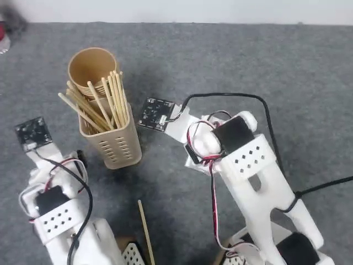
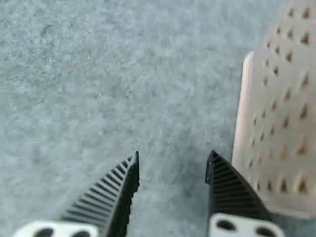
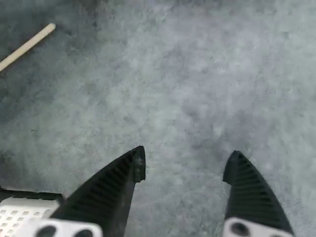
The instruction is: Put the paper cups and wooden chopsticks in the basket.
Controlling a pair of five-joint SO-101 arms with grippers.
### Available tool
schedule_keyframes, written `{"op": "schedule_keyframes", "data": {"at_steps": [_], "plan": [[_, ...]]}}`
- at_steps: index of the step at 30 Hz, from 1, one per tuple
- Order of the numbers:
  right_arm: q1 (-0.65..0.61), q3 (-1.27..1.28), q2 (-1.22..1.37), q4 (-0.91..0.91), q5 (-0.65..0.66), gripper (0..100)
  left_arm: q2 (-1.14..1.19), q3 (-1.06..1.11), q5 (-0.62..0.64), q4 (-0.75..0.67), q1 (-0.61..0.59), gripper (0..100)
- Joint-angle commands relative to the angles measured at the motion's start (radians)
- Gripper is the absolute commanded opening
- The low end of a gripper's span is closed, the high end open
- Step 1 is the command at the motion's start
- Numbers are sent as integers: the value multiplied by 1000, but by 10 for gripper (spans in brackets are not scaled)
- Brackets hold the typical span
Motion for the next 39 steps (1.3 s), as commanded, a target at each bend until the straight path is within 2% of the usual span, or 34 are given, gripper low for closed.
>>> {"op": "schedule_keyframes", "data": {"at_steps": [1,3,5,9,11,14,18,23,30,34,39], "plan": [[120,-2,4,-77,11,107,-2,-176,-193,150,21,206],[199,0,8,-101,9,14,0,-259,-316,252,57,206],[271,14,8,-111,9,23,0,-354,-391,397,80,206],[387,89,1,-156,9,56,26,-562,-405,683,130,206],[435,141,1,-197,9,42,92,-647,-405,750,141,206],[487,206,1,-254,9,20,244,-679,-402,761,141,201],[545,255,1,-297,9,16,437,-688,-411,761,146,115],[602,298,-1,-357,8,16,497,-704,-574,761,140,76],[605,374,-1,-470,2,16,247,-702,-629,760,117,110],[605,413,8,-541,-120,17,8,-699,-669,760,126,170],[605,535,10,-704,-261,20,-213,-562,-827,761,336,190]]}}
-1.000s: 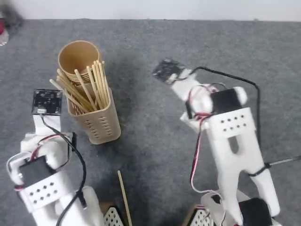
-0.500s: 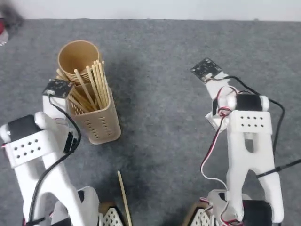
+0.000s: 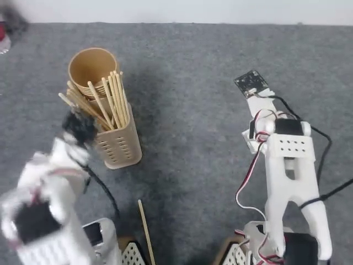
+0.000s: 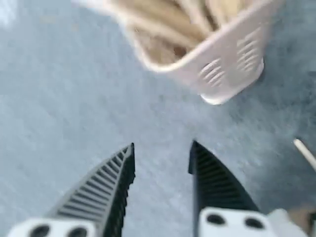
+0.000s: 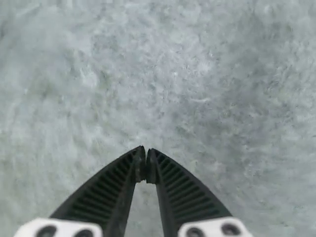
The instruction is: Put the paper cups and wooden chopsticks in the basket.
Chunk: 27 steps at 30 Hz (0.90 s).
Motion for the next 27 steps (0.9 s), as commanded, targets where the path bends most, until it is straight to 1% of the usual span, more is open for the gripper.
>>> {"op": "schedule_keyframes", "data": {"at_steps": [1,4,9,12,14,20,21,25,27], "plan": [[10,66,-5,-120,-95,20,-146,131,-123,29,212,190],[10,150,-5,-213,-143,20,-100,228,-129,29,368,190],[13,272,-5,-366,-155,20,100,189,-141,29,595,190],[15,321,-5,-447,-153,20,239,174,-141,29,680,190],[15,336,-5,-473,-153,20,324,171,-141,29,703,190],[15,338,-5,-479,-153,20,496,154,-152,29,692,191],[15,338,-5,-481,-153,20,508,156,-183,29,700,191],[16,338,-5,-481,-149,20,512,174,-371,29,736,192],[16,338,-5,-481,-147,20,520,196,-488,29,746,192]]}}
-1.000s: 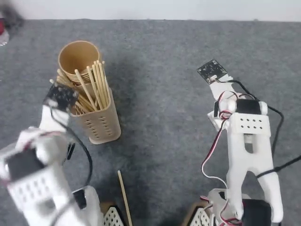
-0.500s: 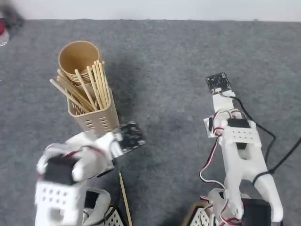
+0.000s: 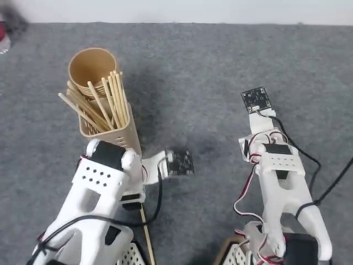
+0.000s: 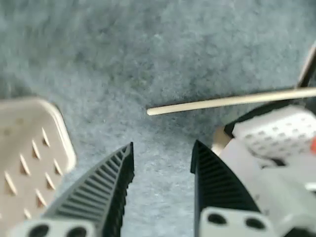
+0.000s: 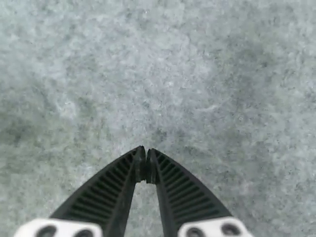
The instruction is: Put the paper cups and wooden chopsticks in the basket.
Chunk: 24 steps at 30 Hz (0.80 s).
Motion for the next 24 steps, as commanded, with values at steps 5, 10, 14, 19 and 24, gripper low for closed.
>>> {"op": "schedule_keyframes", "data": {"at_steps": [5,10,14,19,24], "plan": [[15,-5,-4,-15,-6,20,15,94,-465,26,34,192],[15,-5,-4,-21,-6,20,15,104,-559,-18,69,192],[15,20,-4,-91,-5,20,15,130,-560,-98,143,190],[15,35,-4,-120,-5,20,12,338,-560,-305,242,189],[15,35,-4,-120,-5,20,8,427,-559,-431,244,188]]}}
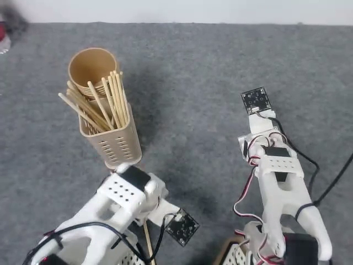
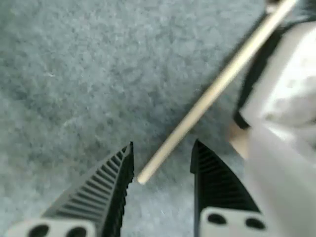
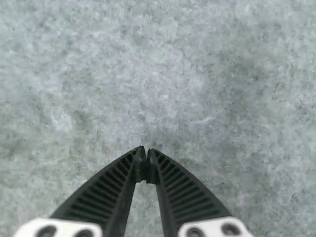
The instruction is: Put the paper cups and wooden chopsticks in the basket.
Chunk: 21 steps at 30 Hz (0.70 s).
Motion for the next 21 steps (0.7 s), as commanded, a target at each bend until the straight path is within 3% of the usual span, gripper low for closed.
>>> {"op": "schedule_keyframes", "data": {"at_steps": [1,16,21], "plan": [[16,-6,-4,-15,-5,20,-5,24,-8,-57,12,188],[48,-3,-4,-10,-5,20,3,73,-5,-100,21,187],[48,-3,-4,-10,-5,20,0,131,26,-178,23,96]]}}
